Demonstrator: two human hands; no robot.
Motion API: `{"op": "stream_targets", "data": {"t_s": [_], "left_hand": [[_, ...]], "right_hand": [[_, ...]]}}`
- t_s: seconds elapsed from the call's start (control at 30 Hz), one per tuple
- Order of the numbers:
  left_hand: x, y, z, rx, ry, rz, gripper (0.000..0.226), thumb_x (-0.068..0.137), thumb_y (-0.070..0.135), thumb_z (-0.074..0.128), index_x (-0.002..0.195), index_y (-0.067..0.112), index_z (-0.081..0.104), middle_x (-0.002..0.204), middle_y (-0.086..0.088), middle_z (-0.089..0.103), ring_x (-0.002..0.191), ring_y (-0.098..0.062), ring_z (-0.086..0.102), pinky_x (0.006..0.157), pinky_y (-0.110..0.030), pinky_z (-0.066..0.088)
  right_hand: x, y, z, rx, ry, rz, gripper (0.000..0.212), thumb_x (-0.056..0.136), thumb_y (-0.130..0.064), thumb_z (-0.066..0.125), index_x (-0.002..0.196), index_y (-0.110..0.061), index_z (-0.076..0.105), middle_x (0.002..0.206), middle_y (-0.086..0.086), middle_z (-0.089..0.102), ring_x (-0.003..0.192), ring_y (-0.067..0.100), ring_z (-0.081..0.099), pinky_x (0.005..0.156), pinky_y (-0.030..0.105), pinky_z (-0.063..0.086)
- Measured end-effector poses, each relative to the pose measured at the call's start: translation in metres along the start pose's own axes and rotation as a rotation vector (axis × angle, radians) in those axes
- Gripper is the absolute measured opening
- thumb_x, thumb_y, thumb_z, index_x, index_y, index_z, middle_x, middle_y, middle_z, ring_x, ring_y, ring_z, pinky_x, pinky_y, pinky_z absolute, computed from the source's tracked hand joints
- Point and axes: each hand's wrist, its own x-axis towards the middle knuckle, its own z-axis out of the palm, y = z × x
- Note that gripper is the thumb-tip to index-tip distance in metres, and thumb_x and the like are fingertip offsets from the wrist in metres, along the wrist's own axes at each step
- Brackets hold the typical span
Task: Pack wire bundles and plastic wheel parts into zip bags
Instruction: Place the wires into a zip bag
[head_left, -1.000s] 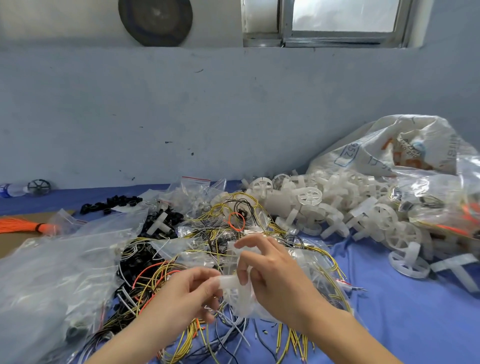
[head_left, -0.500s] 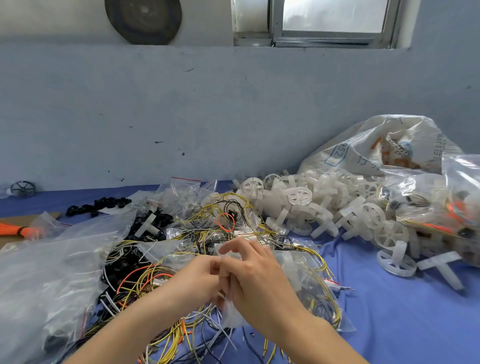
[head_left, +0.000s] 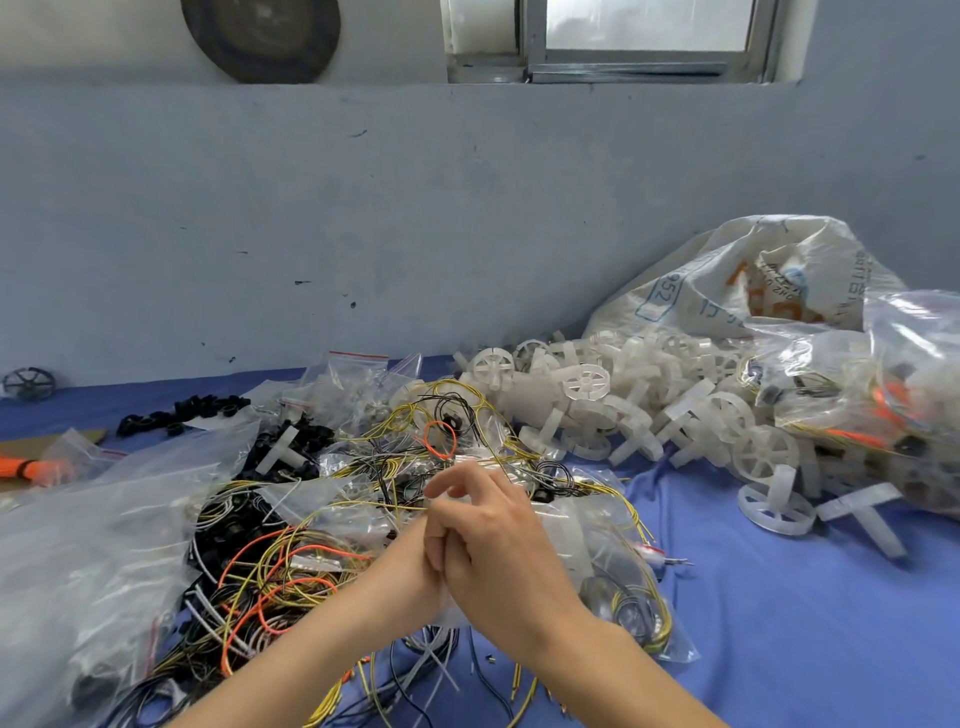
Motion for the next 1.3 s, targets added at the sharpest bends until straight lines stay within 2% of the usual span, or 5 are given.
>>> {"op": "stream_targets", "data": {"t_s": [0.13, 0.27, 0.4, 0.7, 1.3], "left_hand": [[-0.004, 0.03, 0.026, 0.593, -0.015, -0.364, 0.052, 0.069, -0.041, 0.041, 0.102, -0.001, 0.046, 0.091, -0.02, 0.053, 0.083, -0.035, 0.052, 0.045, -0.029, 0.035], [-0.007, 0.027, 0.031, 1.183, -0.062, -0.402, 0.035, 0.099, 0.011, 0.025, 0.1, 0.03, 0.054, 0.075, 0.019, 0.058, 0.086, 0.006, 0.059, 0.055, -0.005, 0.027], [0.012, 0.047, 0.059, 1.184, -0.12, -0.446, 0.059, 0.063, -0.045, 0.039, 0.106, -0.005, 0.044, 0.09, -0.026, 0.049, 0.083, -0.041, 0.049, 0.043, -0.035, 0.034], [-0.017, -0.044, -0.061, -0.081, -0.022, 0.17, 0.015, 0.095, 0.029, 0.055, 0.086, 0.03, 0.067, 0.075, 0.009, 0.066, 0.065, -0.002, 0.058, 0.06, -0.021, 0.046], [-0.008, -0.18, -0.109, 0.42, 0.094, -0.36, 0.046, 0.1, 0.024, 0.044, 0.145, 0.025, 0.038, 0.14, -0.009, 0.037, 0.107, -0.017, 0.054, 0.089, -0.027, 0.046]], "right_hand": [[-0.002, -0.001, 0.005, 0.013, -0.026, 0.013, 0.02, 0.071, -0.005, 0.047, 0.059, -0.018, 0.054, 0.107, -0.001, 0.062, 0.097, 0.025, 0.052, 0.08, 0.039, 0.04], [-0.004, 0.0, 0.005, 0.01, -0.025, -0.045, 0.022, 0.071, -0.001, 0.053, 0.06, -0.02, 0.054, 0.104, -0.003, 0.062, 0.093, 0.019, 0.052, 0.082, 0.033, 0.037], [-0.005, 0.002, 0.003, 0.023, -0.09, -0.058, 0.022, 0.077, -0.008, 0.048, 0.061, -0.02, 0.057, 0.105, -0.004, 0.062, 0.094, 0.02, 0.052, 0.082, 0.034, 0.038], [0.001, 0.003, 0.002, 0.013, -0.174, -0.032, 0.033, 0.09, -0.021, 0.032, 0.091, -0.027, 0.065, 0.109, -0.008, 0.057, 0.101, 0.013, 0.049, 0.09, 0.035, 0.039], [0.019, 0.004, 0.009, -0.016, -0.198, 0.044, 0.03, 0.098, -0.012, 0.043, 0.104, -0.03, 0.066, 0.112, -0.009, 0.055, 0.109, 0.017, 0.049, 0.097, 0.037, 0.036]]}}
